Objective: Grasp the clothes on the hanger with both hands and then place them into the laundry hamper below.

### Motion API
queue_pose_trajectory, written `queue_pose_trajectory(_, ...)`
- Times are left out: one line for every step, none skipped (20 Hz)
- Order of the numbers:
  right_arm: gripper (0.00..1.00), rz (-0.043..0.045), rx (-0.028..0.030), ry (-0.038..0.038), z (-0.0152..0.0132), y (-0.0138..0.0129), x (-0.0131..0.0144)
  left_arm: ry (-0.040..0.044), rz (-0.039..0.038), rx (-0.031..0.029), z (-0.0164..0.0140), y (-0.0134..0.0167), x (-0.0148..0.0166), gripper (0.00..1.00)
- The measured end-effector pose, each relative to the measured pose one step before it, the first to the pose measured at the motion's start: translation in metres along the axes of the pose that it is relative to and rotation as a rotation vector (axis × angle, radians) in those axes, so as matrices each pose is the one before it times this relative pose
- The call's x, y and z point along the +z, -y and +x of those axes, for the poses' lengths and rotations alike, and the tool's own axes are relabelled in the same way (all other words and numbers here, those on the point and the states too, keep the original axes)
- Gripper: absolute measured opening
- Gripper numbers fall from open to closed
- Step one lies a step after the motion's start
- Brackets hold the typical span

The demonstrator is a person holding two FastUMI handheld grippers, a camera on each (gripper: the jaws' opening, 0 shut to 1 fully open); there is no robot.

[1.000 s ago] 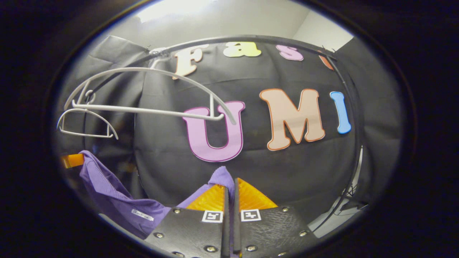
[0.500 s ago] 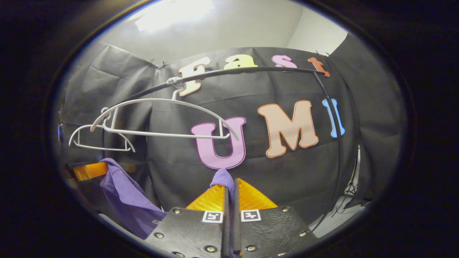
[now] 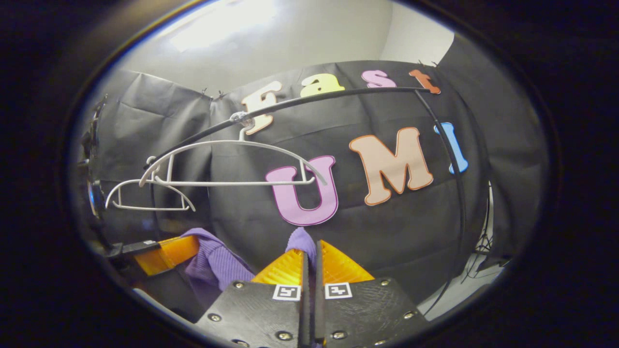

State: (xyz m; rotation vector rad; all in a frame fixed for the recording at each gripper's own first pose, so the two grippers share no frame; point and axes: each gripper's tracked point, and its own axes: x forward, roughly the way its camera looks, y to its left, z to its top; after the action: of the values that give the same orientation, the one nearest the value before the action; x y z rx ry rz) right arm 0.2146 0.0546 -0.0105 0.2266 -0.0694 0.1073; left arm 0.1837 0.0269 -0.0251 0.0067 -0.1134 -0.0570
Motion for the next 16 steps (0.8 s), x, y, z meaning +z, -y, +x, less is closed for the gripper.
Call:
queue_pose_trajectory(0.08,-0.0008,-0.0034,0.00066,0.00157,0.00221,-0.00226,0.00086,-0.00677,-0.00489,0.00203,0.00376,-0.00378,0.0)
queue_pose_trajectory(0.08,-0.00209,0.00056,-0.00365,0.00138,0.00236,-0.00384,-0.00034,-0.00599,0.00039,0.00299,0.00196,-0.00544,0.01)
queue_pose_trajectory(0.09,-0.00073,-0.00116,-0.00511,0.00238,0.00312,-0.00546,-0.00046,0.00289,0.00849,0.00268,-0.00039,-0.00714,0.0)
queue_pose_trajectory(0.08,-0.00004,-0.00285,-0.00814,0.00182,0.00348,-0.00691,-0.00319,0.01174,0.01292,0.00522,-0.00066,-0.00962,0.0)
queue_pose_trajectory(0.09,0.0014,-0.00544,-0.01111,0.00163,0.00461,-0.01106,-0.01221,0.01532,0.00789,0.00304,0.00175,-0.01214,0.0)
queue_pose_trajectory(0.08,0.00374,-0.00877,-0.01624,0.00217,0.00576,-0.01204,-0.01583,0.00989,0.0014,0.0018,0.00187,-0.01586,0.0)
queue_pose_trajectory(0.08,0.00973,-0.01199,-0.01879,0.00077,0.00731,-0.01495,-0.01334,0.00413,-0.00535,0.00175,0.00344,-0.014,0.0)
queue_pose_trajectory(0.04,0.0117,-0.00685,-0.02186,0.00226,0.00434,-0.0142,-0.01037,0.00569,-0.00591,0.0024,0.00335,-0.01373,0.0)
queue_pose_trajectory(0.08,0.00734,-0.00476,-0.01813,0.00262,0.00405,-0.01432,0.00104,0.00677,-0.00278,0.00335,0.00211,-0.01064,0.0)
queue_pose_trajectory(0.04,0.00424,-0.01066,-0.01084,0.0018,0.00442,-0.01246,-0.0026,0.00752,0.00128,0.00137,-0.0006,-0.01286,0.0)
queue_pose_trajectory(0.04,0.00132,-0.01334,-0.00849,0.0017,0.00636,-0.01199,-0.00702,0.00603,-0.00034,0.00256,0.0003,-0.0151,0.0)
queue_pose_trajectory(0.04,-0.0029,-0.0139,-0.01016,0.00387,0.00528,-0.01493,-0.01068,-0.00354,0.00254,0.00428,-0.00152,-0.0168,0.0)
queue_pose_trajectory(0.04,-0.00833,-0.00747,-0.01727,0.00145,0.00421,-0.01425,-0.02429,-0.00158,0.00243,0.00246,-0.0008,-0.01637,0.0)
queue_pose_trajectory(0.04,-0.01489,-0.00105,-0.01974,0.00079,0.00219,-0.01398,-0.02288,-0.00399,0.00484,0.00223,-0.00233,-0.0163,0.0)
queue_pose_trajectory(0.04,-0.01971,-0.00541,-0.01716,0.00244,0.00335,-0.01209,-0.02089,-0.0069,0.00202,0.00239,-0.0021,-0.01492,0.0)
queue_pose_trajectory(0.04,-0.01127,-0.01108,-0.01805,0.00079,0.00635,-0.01295,-0.01892,-0.00879,-0.00032,0.00312,-0.00278,-0.0141,0.0)
